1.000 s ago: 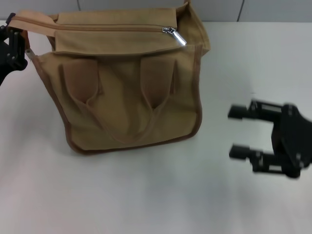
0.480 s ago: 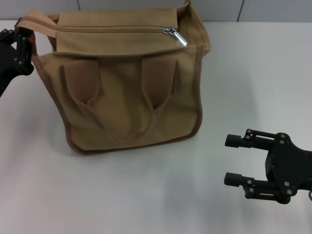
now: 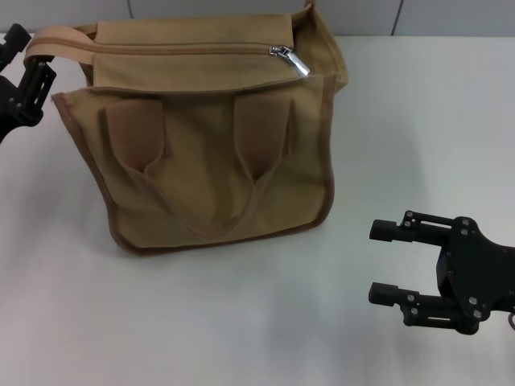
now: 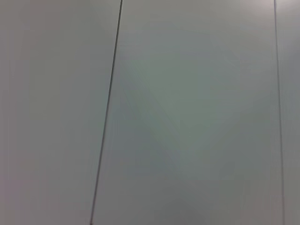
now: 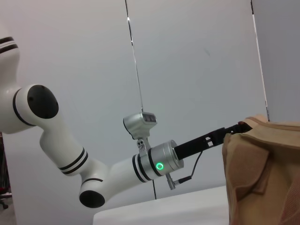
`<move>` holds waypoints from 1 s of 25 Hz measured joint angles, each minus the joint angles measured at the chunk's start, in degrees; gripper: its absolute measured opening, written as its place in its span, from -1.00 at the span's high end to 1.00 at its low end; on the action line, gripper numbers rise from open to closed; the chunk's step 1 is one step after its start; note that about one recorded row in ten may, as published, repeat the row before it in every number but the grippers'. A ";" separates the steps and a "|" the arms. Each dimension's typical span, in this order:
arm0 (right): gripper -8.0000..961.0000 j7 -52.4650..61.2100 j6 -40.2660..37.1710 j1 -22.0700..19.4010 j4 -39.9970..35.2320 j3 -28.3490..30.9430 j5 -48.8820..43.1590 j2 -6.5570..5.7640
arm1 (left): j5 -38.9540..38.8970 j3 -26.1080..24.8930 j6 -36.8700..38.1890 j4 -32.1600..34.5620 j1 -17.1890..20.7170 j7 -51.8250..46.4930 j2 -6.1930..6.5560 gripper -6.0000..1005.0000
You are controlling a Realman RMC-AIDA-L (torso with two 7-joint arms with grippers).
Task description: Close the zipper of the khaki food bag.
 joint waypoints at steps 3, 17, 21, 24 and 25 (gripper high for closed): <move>-0.48 0.13 -0.03 0.07 0.02 0.10 0.03 0.00 | 1.13 2.58 0.29 5.63 1.23 -7.13 0.05 0.57; -0.48 1.72 0.37 0.40 0.06 0.53 0.08 -0.08 | 18.91 9.19 16.41 25.86 2.70 -50.63 10.13 -0.37; -0.48 1.74 0.42 0.75 0.91 0.43 -0.19 -0.10 | 19.53 13.10 22.97 25.40 2.26 -48.60 9.59 -0.37; -0.48 1.74 0.54 1.17 1.44 0.20 -0.47 -0.09 | 19.60 18.10 23.02 24.64 2.29 -45.16 9.11 -0.37; -0.48 1.74 0.62 1.29 1.59 0.20 -0.81 -0.09 | 19.61 20.23 22.98 23.88 2.28 -42.99 8.78 -0.37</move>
